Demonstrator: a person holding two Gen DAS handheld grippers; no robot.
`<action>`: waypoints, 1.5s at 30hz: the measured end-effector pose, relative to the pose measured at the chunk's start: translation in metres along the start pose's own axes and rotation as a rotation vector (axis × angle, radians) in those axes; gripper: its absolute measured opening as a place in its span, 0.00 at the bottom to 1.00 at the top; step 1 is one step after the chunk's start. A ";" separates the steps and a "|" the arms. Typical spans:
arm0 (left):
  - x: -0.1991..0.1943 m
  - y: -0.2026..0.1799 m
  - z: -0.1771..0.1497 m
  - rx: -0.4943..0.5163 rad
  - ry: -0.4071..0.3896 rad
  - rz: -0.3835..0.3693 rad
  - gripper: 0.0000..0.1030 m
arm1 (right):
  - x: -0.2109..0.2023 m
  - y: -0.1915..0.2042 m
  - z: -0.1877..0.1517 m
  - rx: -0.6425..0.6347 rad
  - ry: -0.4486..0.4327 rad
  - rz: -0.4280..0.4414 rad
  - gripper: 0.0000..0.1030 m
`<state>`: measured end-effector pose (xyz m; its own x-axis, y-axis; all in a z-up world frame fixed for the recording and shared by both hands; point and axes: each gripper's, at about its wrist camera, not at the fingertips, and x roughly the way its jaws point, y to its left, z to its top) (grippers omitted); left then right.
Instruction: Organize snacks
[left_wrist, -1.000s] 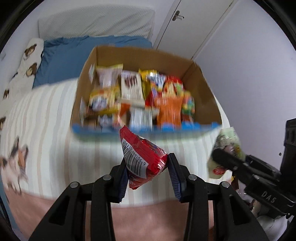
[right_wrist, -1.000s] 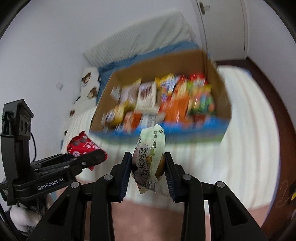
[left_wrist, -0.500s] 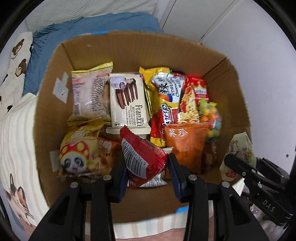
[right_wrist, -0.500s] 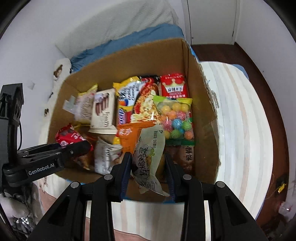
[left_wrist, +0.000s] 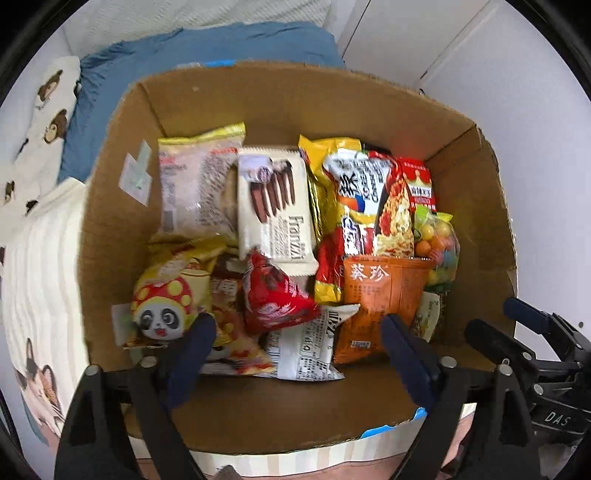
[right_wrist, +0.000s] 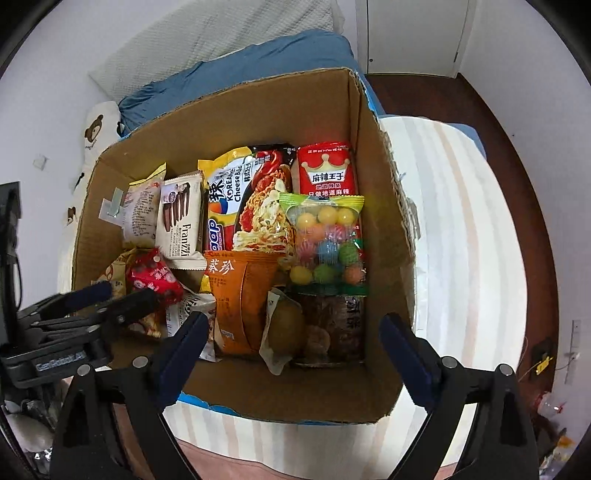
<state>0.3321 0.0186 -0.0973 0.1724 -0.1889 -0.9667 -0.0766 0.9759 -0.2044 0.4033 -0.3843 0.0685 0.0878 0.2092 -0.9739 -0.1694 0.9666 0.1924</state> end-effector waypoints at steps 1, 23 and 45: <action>-0.003 0.001 0.000 0.000 -0.004 0.006 0.89 | -0.002 0.001 0.000 -0.004 -0.004 -0.007 0.95; -0.074 -0.004 -0.041 0.042 -0.249 0.124 0.91 | -0.062 0.010 -0.039 -0.046 -0.164 -0.059 0.98; -0.190 -0.022 -0.213 0.060 -0.553 0.135 0.91 | -0.219 0.030 -0.208 -0.100 -0.504 -0.057 0.99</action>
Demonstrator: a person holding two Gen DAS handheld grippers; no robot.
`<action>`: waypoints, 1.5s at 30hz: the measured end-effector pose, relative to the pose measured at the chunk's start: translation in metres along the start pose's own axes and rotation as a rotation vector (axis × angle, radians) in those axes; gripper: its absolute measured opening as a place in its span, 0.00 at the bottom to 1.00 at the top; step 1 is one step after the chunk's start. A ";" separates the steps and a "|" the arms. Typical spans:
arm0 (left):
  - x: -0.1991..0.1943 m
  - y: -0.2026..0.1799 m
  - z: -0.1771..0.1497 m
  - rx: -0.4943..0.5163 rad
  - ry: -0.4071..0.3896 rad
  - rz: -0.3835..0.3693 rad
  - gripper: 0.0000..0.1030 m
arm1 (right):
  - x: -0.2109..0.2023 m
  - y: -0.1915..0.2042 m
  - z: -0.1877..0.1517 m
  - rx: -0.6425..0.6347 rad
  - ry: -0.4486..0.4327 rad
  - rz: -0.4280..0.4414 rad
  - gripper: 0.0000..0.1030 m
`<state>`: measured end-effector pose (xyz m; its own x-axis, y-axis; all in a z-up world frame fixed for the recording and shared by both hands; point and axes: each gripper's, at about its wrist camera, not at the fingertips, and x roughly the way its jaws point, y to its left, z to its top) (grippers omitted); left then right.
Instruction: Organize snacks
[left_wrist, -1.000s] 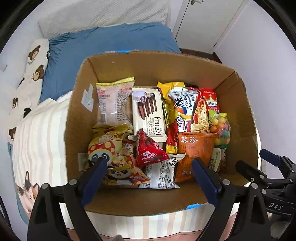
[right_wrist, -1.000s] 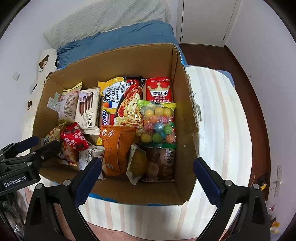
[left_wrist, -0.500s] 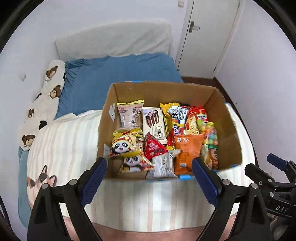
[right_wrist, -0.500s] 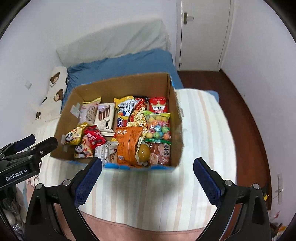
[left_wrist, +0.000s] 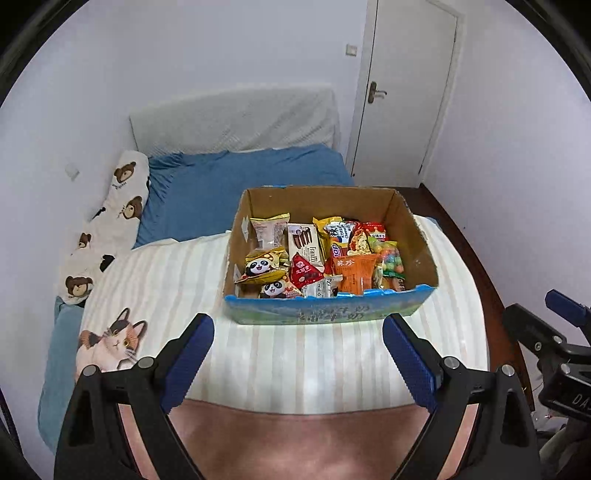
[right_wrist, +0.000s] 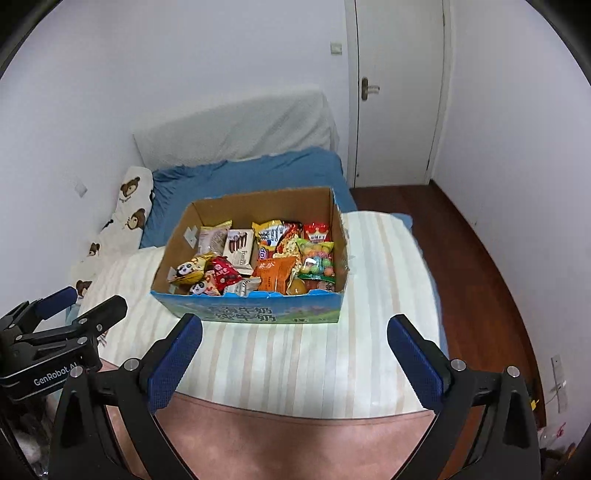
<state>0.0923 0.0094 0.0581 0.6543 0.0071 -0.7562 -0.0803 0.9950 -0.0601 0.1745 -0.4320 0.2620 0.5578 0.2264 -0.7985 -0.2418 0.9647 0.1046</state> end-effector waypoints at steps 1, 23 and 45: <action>-0.007 0.000 -0.002 0.000 -0.011 0.007 0.91 | -0.009 0.000 -0.003 0.001 -0.011 -0.001 0.99; -0.109 0.000 -0.045 -0.005 -0.116 0.018 0.91 | -0.140 0.012 -0.043 -0.053 -0.156 0.028 0.99; -0.055 0.005 -0.014 -0.025 -0.101 0.071 1.00 | -0.071 -0.001 -0.011 -0.038 -0.144 -0.028 1.00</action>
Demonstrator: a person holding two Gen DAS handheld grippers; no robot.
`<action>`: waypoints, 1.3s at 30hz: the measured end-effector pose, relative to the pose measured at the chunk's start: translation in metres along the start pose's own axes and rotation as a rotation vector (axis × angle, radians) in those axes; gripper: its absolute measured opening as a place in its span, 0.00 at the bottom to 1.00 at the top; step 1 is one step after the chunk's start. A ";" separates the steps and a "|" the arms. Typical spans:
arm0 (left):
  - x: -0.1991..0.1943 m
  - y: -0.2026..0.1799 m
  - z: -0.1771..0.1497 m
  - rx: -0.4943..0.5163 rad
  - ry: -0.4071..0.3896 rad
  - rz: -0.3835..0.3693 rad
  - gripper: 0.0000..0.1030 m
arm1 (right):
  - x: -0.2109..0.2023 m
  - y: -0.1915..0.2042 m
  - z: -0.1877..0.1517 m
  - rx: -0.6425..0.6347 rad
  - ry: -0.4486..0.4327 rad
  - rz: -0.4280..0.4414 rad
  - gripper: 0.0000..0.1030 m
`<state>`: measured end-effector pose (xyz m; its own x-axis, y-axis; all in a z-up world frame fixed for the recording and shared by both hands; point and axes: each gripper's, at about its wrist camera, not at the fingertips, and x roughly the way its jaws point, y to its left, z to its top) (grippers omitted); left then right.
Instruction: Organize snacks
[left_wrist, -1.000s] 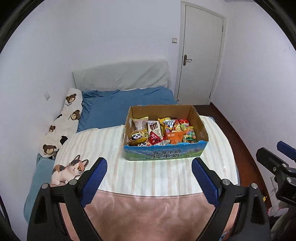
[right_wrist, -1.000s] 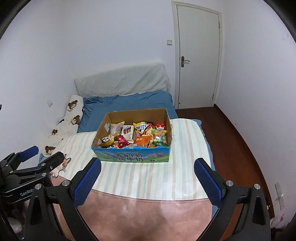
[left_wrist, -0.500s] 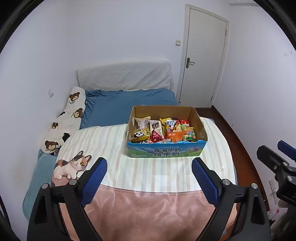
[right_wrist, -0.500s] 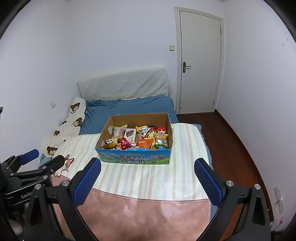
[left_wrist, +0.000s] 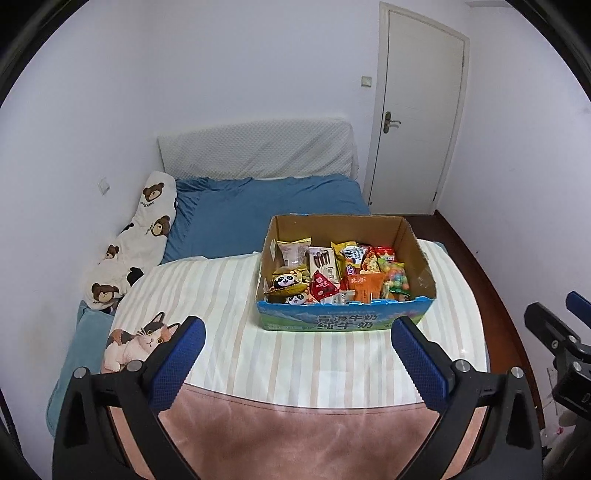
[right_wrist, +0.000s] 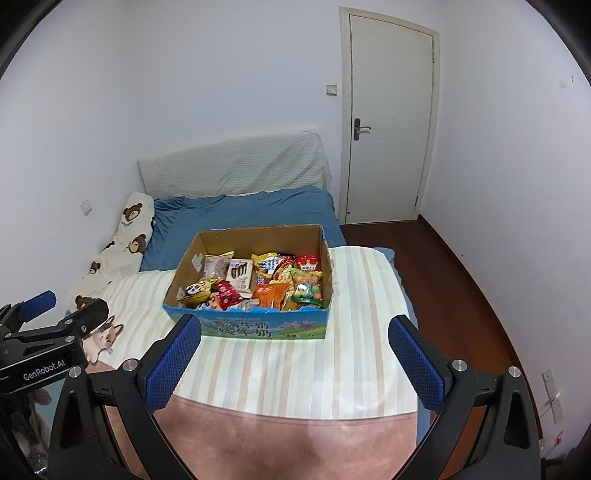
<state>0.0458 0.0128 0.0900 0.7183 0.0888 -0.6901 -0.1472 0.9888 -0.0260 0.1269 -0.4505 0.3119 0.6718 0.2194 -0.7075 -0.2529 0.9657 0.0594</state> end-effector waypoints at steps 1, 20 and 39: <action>0.004 -0.001 0.002 0.000 0.006 -0.001 1.00 | 0.006 -0.001 0.003 -0.001 0.000 -0.005 1.00; 0.064 -0.015 0.015 0.036 0.115 0.005 1.00 | 0.072 0.004 0.021 0.022 0.076 -0.022 1.00; 0.061 -0.015 0.023 0.033 0.100 -0.006 1.00 | 0.073 0.002 0.020 0.025 0.078 -0.034 1.00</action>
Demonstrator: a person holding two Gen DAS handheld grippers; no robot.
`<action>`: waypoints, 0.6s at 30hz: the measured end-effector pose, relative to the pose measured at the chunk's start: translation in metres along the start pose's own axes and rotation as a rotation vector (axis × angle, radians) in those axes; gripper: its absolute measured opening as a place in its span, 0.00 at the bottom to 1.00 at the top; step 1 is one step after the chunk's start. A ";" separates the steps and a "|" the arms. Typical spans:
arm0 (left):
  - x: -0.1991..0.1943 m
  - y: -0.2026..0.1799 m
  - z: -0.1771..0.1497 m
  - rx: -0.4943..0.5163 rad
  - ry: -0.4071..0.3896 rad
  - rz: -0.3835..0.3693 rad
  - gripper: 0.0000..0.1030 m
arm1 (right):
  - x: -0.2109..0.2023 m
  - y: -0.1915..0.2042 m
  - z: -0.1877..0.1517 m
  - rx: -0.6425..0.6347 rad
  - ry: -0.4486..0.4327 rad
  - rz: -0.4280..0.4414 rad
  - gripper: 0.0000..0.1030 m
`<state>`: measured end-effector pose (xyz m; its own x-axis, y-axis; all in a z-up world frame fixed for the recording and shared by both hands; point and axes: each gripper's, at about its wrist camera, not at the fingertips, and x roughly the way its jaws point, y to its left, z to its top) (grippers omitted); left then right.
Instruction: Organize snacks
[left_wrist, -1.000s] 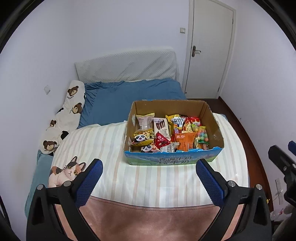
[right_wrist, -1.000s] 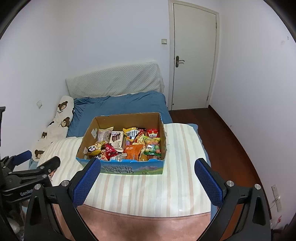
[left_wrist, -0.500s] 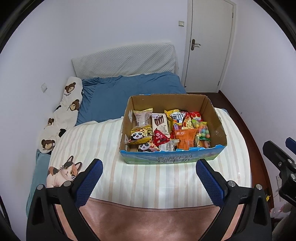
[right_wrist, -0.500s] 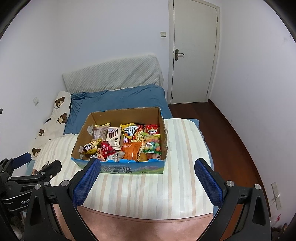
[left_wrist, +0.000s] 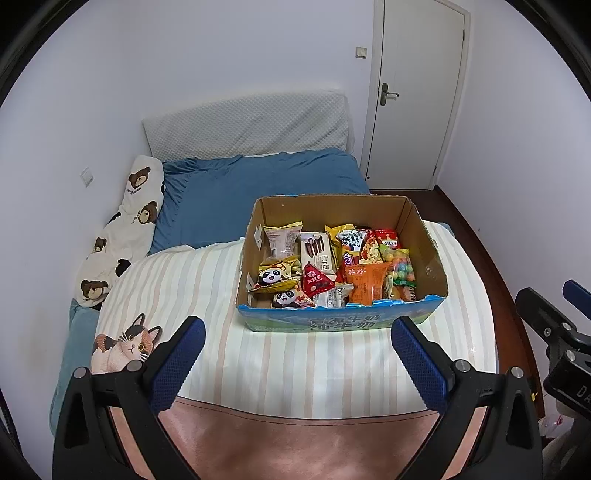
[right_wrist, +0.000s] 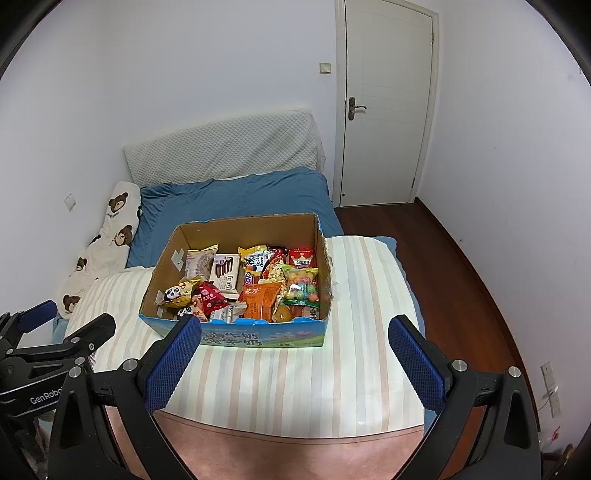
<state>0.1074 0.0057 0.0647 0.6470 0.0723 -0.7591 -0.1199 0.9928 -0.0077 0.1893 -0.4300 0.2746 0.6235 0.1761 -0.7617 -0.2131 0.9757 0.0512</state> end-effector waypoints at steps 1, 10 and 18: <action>0.000 0.000 0.000 -0.001 -0.001 -0.001 1.00 | 0.000 0.000 0.000 0.000 0.001 -0.001 1.00; -0.006 0.000 0.001 -0.001 -0.016 -0.001 1.00 | -0.001 0.000 0.000 0.001 -0.003 -0.002 1.00; -0.011 -0.001 0.002 0.001 -0.022 -0.007 1.00 | -0.007 0.001 0.002 -0.001 -0.016 -0.003 1.00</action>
<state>0.1019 0.0040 0.0748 0.6642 0.0670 -0.7446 -0.1143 0.9934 -0.0125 0.1859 -0.4298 0.2812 0.6362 0.1750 -0.7514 -0.2119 0.9761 0.0479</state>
